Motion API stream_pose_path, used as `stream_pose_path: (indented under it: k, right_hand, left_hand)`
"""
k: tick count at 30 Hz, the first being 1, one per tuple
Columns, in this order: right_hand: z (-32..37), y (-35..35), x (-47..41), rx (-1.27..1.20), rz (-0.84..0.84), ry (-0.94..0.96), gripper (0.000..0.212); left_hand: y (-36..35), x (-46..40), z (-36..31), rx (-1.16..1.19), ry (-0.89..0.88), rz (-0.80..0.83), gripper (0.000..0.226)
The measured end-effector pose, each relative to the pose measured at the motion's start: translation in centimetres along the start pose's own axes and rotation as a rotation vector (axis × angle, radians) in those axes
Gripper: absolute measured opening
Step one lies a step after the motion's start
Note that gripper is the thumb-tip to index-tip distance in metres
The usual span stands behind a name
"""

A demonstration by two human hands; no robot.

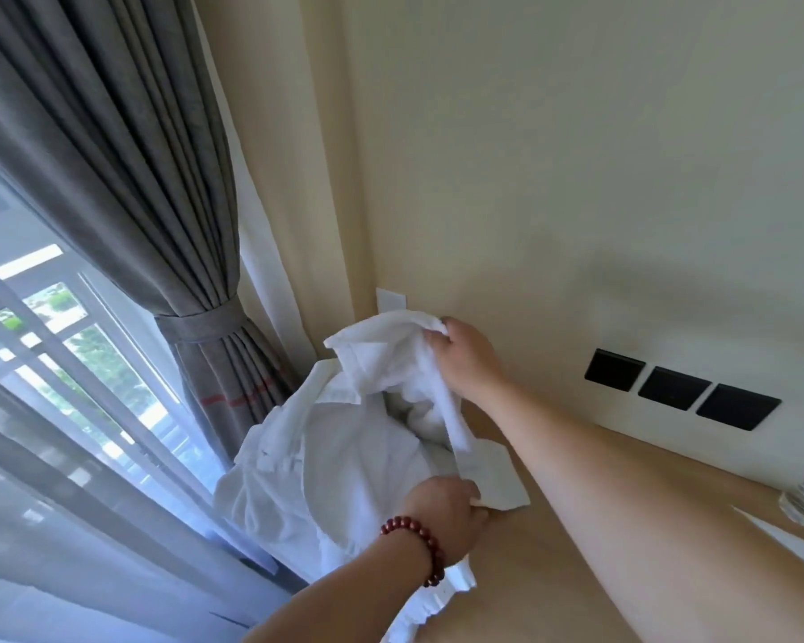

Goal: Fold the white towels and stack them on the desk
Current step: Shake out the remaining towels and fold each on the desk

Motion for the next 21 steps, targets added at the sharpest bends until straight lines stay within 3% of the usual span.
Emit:
stream_pose_path:
  k: [3, 5, 8, 11, 14, 18, 20, 21]
  right_hand:
    - [-1.0, 5.9, -0.7, -0.165, -0.098, -0.016, 0.027]
    - [-1.4, 9.2, -0.6, -0.227, -0.145, -0.016, 0.031]
    - [-1.8, 13.0, 0.4, -0.265, -0.175, -0.019, 0.067]
    - [-3.1, 15.1, 1.8, -0.245, -0.156, -0.045, 0.057]
    - [-5.4, 17.5, 3.5, -0.223, -0.188, -0.076, 0.054]
    - [-9.0, 21.0, 5.6, -0.203, -0.23, -0.129, 0.06]
    - [-10.6, 22.4, 6.5, -0.249, -0.235, -0.17, 0.066]
    - [-11.1, 23.0, 6.9, -0.269, -0.228, -0.193, 0.07]
  left_hand:
    - [3.5, -1.3, 1.0, 0.26, 0.169, -0.141, 0.03]
    - [4.6, -2.6, 2.6, 0.563, 0.349, -0.189, 0.026]
    - [5.0, -4.6, 3.0, 1.051, 0.517, -0.241, 0.029]
    - [5.7, -6.2, 1.1, 1.437, 0.583, -0.268, 0.007]
    - [6.1, -6.3, 1.1, 1.649, 0.708, -0.349, 0.018]
    - [7.3, -6.4, 0.2, 1.604, 0.712, -0.406, 0.029]
    - [7.9, -6.8, -1.8, 1.437, 0.624, -0.388, 0.018]
    - [8.0, -7.0, -2.9, 1.295, 0.575, -0.362, 0.031]
Point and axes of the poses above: each hand's wrist, its own x-axis away from the middle knuckle, its own y-axis out of the back of the hand, z = x × y, the point moved 10 cm from there along -x, towards the middle knuckle, and after that the axes turned 7 degrees about -z, right-handed, at the moved point
